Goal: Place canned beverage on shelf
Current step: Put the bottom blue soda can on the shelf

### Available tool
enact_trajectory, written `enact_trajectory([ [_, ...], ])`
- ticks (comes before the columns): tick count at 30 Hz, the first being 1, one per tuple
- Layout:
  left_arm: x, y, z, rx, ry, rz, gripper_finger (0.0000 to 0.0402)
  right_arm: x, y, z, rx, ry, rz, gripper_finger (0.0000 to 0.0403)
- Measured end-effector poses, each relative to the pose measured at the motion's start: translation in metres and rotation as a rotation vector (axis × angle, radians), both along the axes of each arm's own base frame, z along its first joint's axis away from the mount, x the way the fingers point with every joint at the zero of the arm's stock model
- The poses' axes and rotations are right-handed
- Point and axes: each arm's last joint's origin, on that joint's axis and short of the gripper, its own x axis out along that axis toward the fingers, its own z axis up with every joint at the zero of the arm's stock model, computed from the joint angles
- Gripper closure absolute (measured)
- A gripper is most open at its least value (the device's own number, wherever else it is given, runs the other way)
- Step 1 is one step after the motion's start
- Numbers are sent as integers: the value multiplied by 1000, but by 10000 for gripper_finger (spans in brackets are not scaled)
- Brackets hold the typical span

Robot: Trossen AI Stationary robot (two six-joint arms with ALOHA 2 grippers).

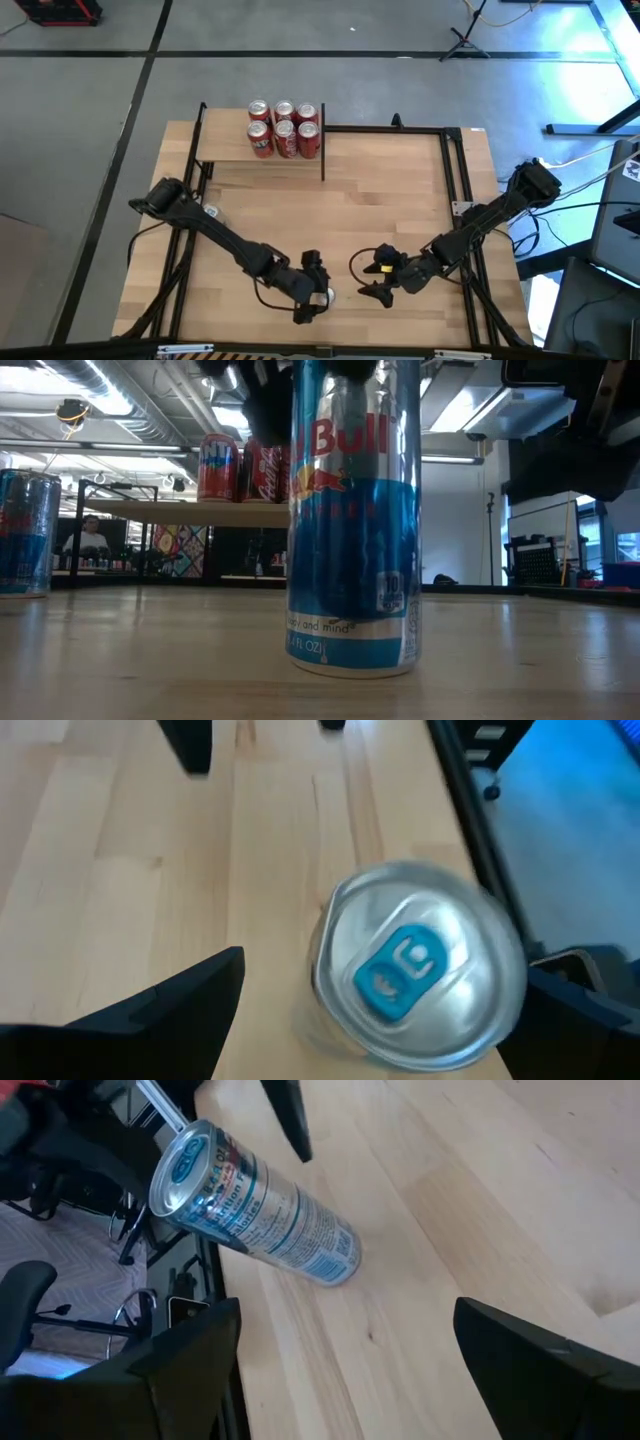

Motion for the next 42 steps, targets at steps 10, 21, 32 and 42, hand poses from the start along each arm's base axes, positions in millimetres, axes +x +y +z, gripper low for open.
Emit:
enact_trajectory([
  [10,2,1,-9,-16,29,45,91,0,0,0,2,1,-3,45],
  [21,1,2,0,-34,8,49,206,0,0,-1,-3,7,-3,45],
  [32,-21,11,49,-66,-49,48,202,0,0,0,-1,5,-4,45],
  [42,-79,43,124,-106,-78,96,199,0,-1,2,5,-11,-15,45],
])
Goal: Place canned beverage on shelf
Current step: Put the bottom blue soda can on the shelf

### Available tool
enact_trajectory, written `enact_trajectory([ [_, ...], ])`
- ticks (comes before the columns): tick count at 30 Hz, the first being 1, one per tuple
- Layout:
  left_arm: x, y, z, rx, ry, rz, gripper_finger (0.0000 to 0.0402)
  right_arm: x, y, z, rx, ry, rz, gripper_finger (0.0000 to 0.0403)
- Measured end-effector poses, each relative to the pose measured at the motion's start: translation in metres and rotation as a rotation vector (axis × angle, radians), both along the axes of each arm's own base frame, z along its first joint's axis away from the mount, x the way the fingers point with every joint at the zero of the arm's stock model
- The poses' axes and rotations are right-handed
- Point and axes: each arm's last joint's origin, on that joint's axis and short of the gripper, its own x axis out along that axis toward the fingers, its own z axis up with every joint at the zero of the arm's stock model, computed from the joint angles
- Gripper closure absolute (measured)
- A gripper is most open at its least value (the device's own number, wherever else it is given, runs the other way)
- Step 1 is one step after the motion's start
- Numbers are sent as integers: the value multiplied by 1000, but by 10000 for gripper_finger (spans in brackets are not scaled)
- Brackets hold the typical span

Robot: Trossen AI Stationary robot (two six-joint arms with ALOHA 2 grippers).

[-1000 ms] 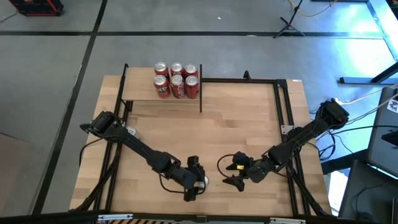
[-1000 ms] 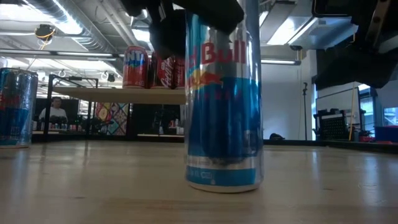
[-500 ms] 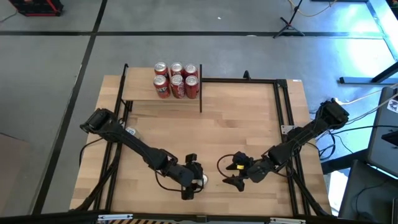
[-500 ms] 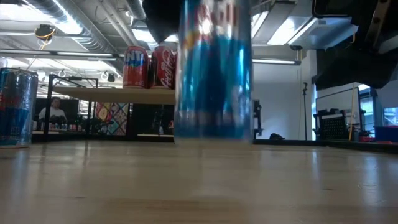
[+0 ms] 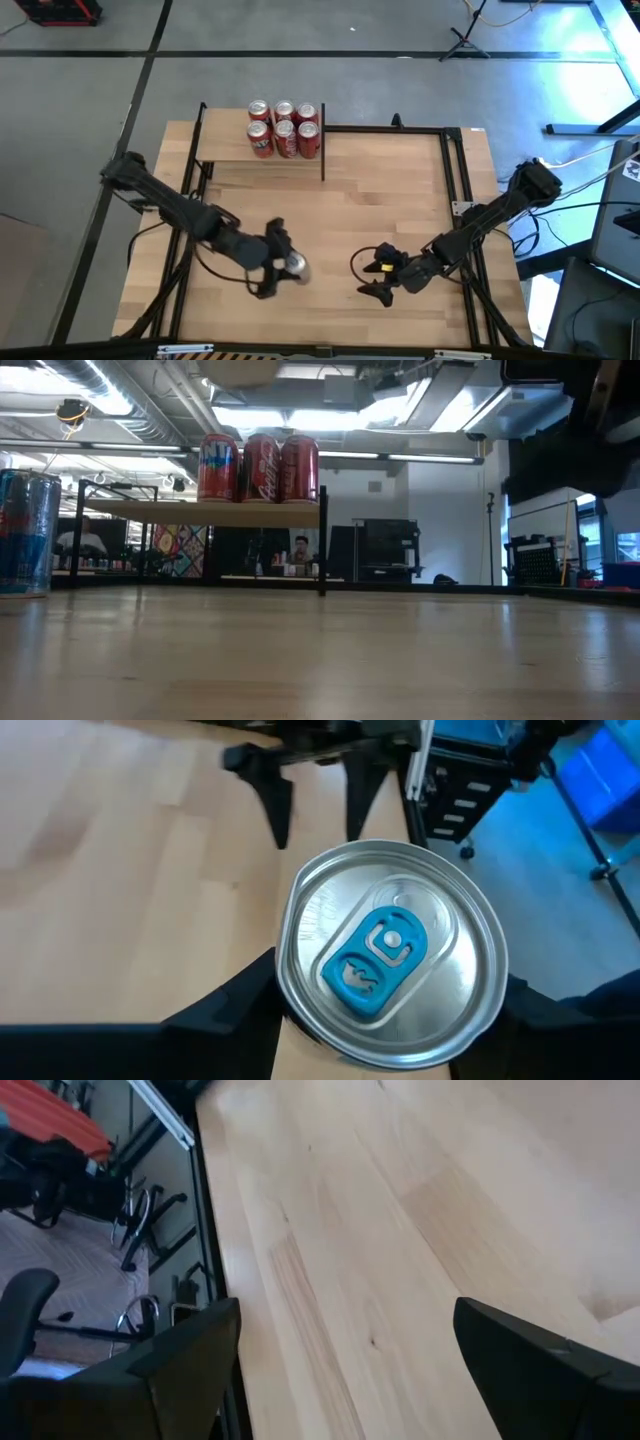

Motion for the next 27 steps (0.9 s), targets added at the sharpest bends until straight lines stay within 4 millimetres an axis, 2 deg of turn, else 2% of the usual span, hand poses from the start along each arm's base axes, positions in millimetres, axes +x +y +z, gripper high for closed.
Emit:
enact_trajectory([
  [6,-36,23,30,1,-20,83,198,0,-10,14,-7,-52,-35,45],
  [11,-61,40,41,-4,5,183,198,2,-33,34,-35,-115,-23,45],
  [17,-81,63,51,-53,21,294,197,-5,-76,66,-147,-194,-3,45],
  [27,-106,116,62,-114,21,587,197,-46,-153,106,-316,-283,31,45],
])
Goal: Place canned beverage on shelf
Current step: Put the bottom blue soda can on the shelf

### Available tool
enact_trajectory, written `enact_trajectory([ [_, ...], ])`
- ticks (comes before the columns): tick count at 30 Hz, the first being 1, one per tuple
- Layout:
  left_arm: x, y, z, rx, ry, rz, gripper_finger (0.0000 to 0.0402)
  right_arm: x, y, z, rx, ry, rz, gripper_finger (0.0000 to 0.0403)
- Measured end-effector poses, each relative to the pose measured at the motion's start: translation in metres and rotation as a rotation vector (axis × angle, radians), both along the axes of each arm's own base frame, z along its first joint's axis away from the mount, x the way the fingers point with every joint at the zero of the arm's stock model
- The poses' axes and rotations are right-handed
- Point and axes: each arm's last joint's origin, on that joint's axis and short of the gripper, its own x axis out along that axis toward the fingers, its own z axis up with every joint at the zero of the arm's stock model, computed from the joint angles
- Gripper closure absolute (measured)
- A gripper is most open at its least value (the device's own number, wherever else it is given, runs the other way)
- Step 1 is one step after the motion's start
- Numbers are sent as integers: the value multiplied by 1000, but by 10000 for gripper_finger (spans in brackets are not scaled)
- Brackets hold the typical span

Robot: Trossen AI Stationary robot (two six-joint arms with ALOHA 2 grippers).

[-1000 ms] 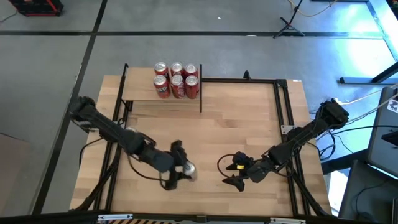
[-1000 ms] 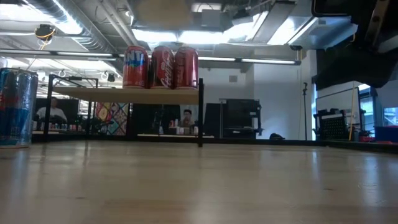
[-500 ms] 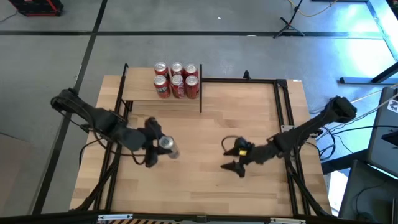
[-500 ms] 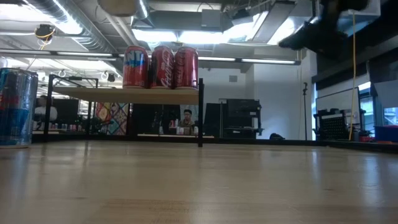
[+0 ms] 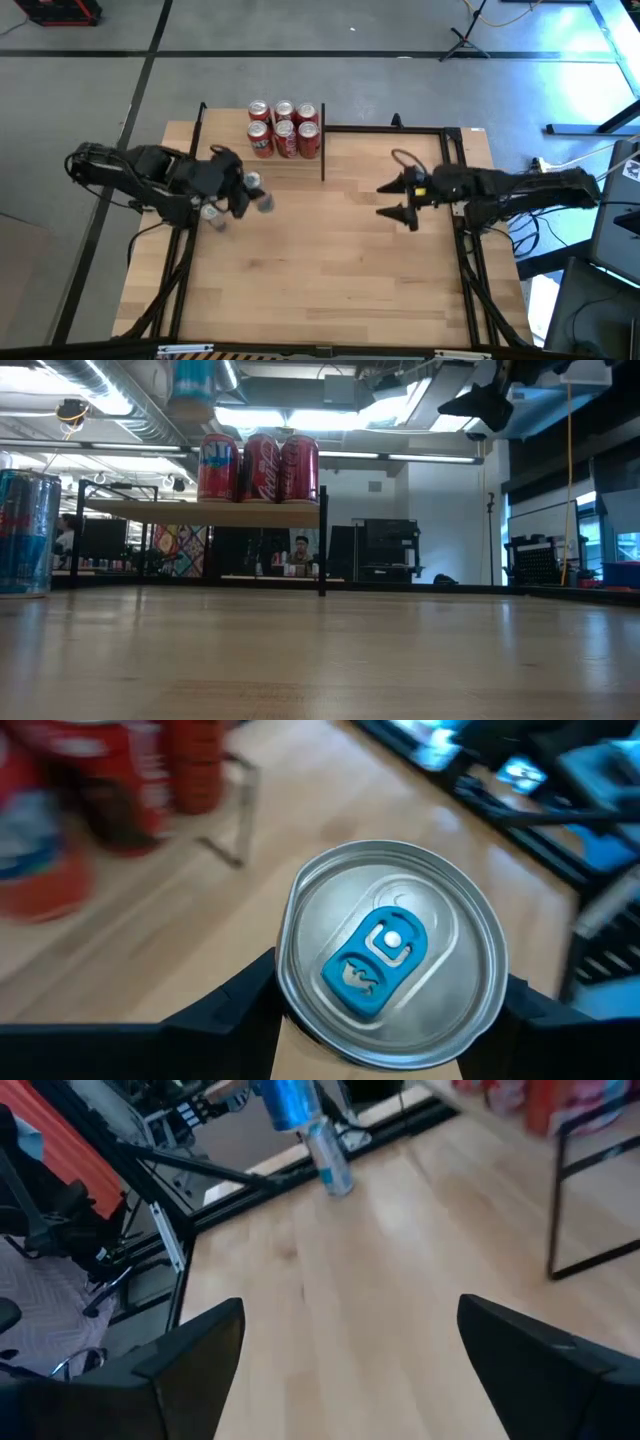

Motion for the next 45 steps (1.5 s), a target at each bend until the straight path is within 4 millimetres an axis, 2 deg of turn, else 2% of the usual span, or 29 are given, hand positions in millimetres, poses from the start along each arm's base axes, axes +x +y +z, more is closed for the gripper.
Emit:
enact_trajectory([
  [5,-16,24,9,-2,77,134,197,-14,-25,5,-31,-14,42,45],
  [11,-30,43,25,23,118,228,197,-19,-46,3,-52,3,40,45],
  [23,-49,86,25,100,265,377,197,-27,-78,4,-92,-2,-110,45],
  [32,-61,126,24,137,295,392,197,-31,-88,4,-93,1,-172,45],
  [45,-67,192,-11,172,244,382,197,-32,-88,1,-51,31,-184,45],
])
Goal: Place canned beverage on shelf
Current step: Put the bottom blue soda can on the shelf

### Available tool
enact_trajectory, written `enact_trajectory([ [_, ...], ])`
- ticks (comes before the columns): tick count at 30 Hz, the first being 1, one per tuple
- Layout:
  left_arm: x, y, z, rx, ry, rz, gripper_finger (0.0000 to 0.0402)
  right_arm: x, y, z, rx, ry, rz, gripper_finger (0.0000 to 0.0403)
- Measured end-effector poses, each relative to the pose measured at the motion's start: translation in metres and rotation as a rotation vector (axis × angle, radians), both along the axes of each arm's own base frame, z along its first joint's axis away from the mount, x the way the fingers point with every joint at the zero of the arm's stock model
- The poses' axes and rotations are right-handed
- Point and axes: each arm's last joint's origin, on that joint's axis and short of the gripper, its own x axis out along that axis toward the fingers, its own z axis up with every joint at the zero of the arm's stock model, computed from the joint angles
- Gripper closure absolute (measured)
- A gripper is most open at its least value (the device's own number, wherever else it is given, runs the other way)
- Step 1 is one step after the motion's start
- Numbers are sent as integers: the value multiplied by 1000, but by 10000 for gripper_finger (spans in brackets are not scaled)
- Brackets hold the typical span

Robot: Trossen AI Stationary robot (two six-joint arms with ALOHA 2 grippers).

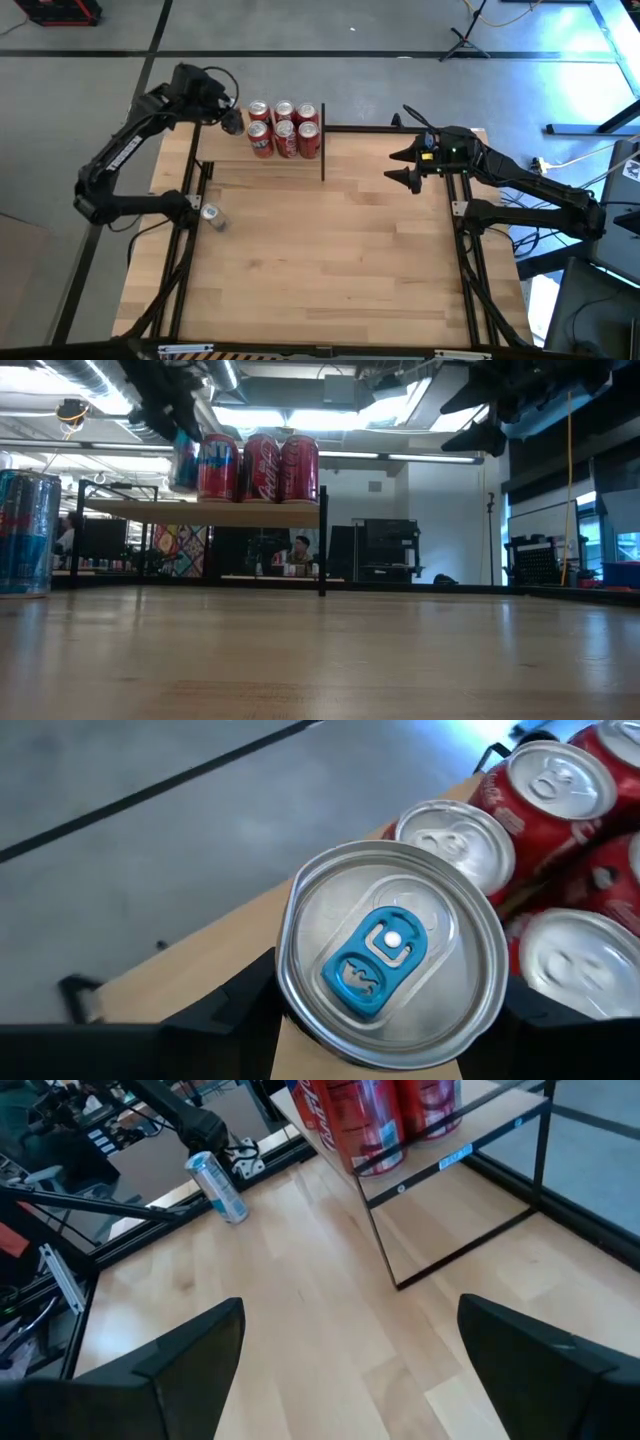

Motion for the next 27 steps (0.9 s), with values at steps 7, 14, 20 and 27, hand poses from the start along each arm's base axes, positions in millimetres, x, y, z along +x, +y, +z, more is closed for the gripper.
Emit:
enact_trajectory([
  [7,4,27,-27,-50,9,-74,197,0,0,0,34,-3,-21,45],
  [14,3,33,-34,-63,23,-91,196,0,0,0,57,-6,-32,45],
  [20,2,33,-34,-59,33,-85,165,0,-1,0,48,-3,-55,45],
  [27,2,33,-33,-55,26,-80,128,0,-1,0,48,-3,-57,45],
])
